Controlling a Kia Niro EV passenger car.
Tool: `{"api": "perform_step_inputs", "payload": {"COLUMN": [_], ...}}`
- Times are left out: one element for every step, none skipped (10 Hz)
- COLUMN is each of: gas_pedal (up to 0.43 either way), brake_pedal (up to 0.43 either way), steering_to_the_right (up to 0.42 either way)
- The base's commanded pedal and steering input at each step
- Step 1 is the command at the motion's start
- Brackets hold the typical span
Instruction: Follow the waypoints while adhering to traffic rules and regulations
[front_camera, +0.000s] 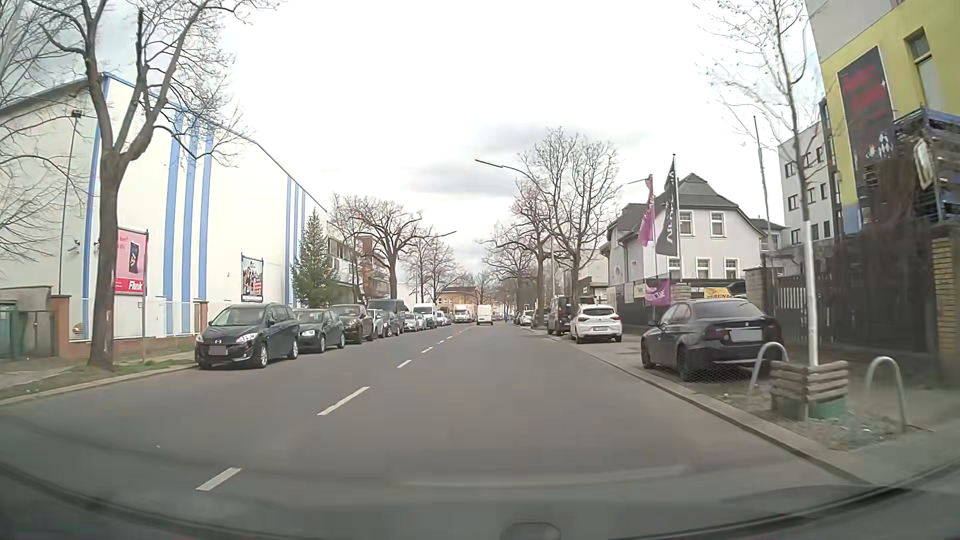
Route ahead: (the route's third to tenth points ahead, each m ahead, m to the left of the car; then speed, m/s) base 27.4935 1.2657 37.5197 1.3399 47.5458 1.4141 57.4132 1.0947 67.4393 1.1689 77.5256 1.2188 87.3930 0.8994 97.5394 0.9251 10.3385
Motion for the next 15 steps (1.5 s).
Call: {"api": "perform_step_inputs", "payload": {"gas_pedal": [0.157,0.150,0.110,0.110,0.079,0.067,0.059,0.039,0.039,0.039,0.039,0.039,0.039,0.039,0.039], "brake_pedal": [0.000,0.000,0.000,0.000,0.000,0.000,0.000,0.000,0.000,0.000,0.000,0.000,0.000,0.000,0.000], "steering_to_the_right": [-0.004,-0.003,0.000,0.003,0.004,0.004,0.004,0.005,0.006,0.005,0.005,0.006,0.005,0.005,0.005]}}
